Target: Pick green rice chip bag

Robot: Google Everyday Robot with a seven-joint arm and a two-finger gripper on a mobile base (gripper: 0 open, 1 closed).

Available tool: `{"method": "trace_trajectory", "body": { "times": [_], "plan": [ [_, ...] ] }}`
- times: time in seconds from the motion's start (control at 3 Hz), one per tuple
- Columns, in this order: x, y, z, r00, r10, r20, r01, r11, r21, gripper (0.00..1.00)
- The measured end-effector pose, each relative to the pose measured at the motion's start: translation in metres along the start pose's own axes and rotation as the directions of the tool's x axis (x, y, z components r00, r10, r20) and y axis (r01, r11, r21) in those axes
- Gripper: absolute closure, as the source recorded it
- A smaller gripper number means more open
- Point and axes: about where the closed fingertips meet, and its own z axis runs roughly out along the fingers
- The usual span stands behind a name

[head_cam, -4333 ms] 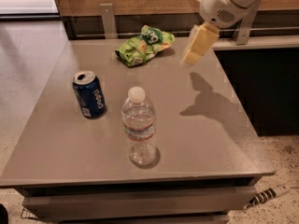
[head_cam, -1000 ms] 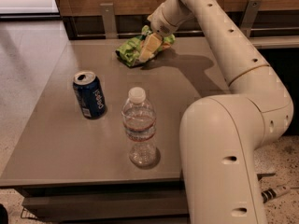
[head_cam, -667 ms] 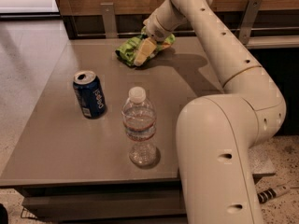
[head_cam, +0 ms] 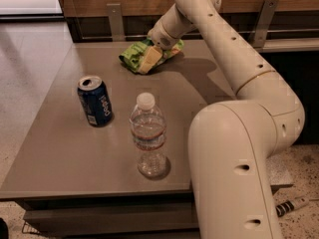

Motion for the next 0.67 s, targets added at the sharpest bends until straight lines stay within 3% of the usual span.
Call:
{"method": "trace_trajectory", "body": {
  "times": [0.33,0.67],
  "plan": [
    [-0.001,-0.0004,-0.0011,1.0,0.0,0.0,0.0,1.0,0.0,0.66],
    [-0.0018,-0.0006,-0.0018,1.0,0.0,0.0,0.0,1.0,-0.001,0.96]
  ]
}}
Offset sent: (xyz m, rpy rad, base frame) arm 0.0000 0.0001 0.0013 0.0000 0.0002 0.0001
